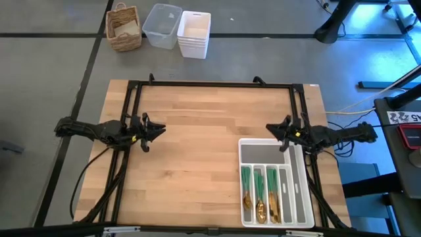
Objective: Sort silverware
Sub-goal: Return to Home Position
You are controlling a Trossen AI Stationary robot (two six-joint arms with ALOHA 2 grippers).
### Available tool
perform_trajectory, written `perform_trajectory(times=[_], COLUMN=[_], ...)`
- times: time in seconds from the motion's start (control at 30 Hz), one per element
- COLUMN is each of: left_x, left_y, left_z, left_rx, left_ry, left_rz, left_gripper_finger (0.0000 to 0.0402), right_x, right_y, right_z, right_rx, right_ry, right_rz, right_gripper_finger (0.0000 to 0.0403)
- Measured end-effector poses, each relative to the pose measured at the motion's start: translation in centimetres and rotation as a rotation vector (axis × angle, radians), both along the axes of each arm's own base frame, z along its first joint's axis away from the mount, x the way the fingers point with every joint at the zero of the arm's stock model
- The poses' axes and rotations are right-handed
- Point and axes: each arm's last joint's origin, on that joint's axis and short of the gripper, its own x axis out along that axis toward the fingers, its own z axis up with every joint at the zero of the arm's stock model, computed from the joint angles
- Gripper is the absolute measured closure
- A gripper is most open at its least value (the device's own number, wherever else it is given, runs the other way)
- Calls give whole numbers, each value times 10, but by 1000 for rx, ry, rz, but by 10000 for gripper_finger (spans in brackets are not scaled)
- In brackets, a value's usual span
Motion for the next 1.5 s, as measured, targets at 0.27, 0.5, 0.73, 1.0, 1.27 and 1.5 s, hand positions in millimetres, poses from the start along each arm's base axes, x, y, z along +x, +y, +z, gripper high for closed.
perform_trajectory(times=[0.27, 0.5, 0.73, 1.0, 1.27, 1.5], left_x=[0, 0, 0, 0, 0, 0], left_y=[0, 0, 0, 0, 0, 0], left_z=[0, 0, 0, 0, 0, 0], left_rx=[57, 156, 156, 156, 156, 156], left_ry=[15, 41, 41, 41, 41, 42], left_rz=[4, 10, 10, 10, 10, 9], left_gripper_finger=[314, 314, 314, 314, 314, 314], right_x=[2, 1, 1, 1, 1, 1], right_y=[-12, -23, -26, -25, -25, -25], right_z=[-2, -2, -2, -3, -3, -3], right_rx=[-63, -127, -127, -127, -127, -127], right_ry=[31, 64, 68, 71, 71, 72], right_rz=[52, -76, -100, -99, -99, -98], right_gripper_finger=[352, 352, 352, 352, 352, 352])
